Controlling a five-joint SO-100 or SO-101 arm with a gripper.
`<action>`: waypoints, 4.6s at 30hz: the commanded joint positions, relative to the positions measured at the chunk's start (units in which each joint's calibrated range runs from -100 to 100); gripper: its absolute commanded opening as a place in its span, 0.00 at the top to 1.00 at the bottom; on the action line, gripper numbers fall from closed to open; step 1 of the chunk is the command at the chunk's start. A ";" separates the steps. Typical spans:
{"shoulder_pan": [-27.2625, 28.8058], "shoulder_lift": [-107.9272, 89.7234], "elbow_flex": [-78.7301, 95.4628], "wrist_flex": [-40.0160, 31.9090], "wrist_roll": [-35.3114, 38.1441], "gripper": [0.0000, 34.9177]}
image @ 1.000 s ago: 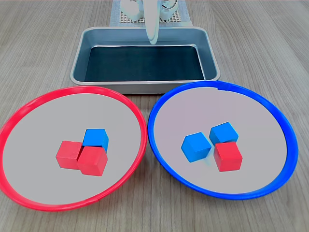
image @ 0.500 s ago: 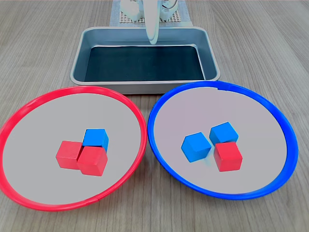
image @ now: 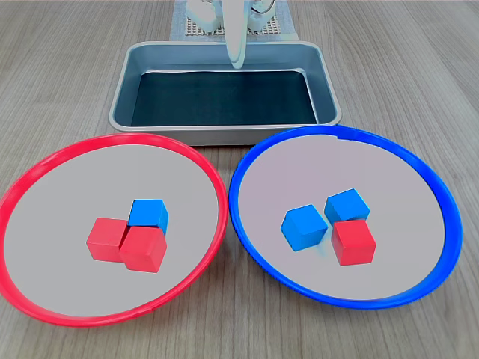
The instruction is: Relocate any misplaced blocks to their matching dishes.
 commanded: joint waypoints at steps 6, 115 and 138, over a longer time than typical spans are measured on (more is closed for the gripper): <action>0.20 -0.17 0.00 0.44 -0.20 0.99; 13.38 139.62 -142.10 25.78 55.78 0.42; 11.97 148.57 -150.30 23.96 56.65 0.67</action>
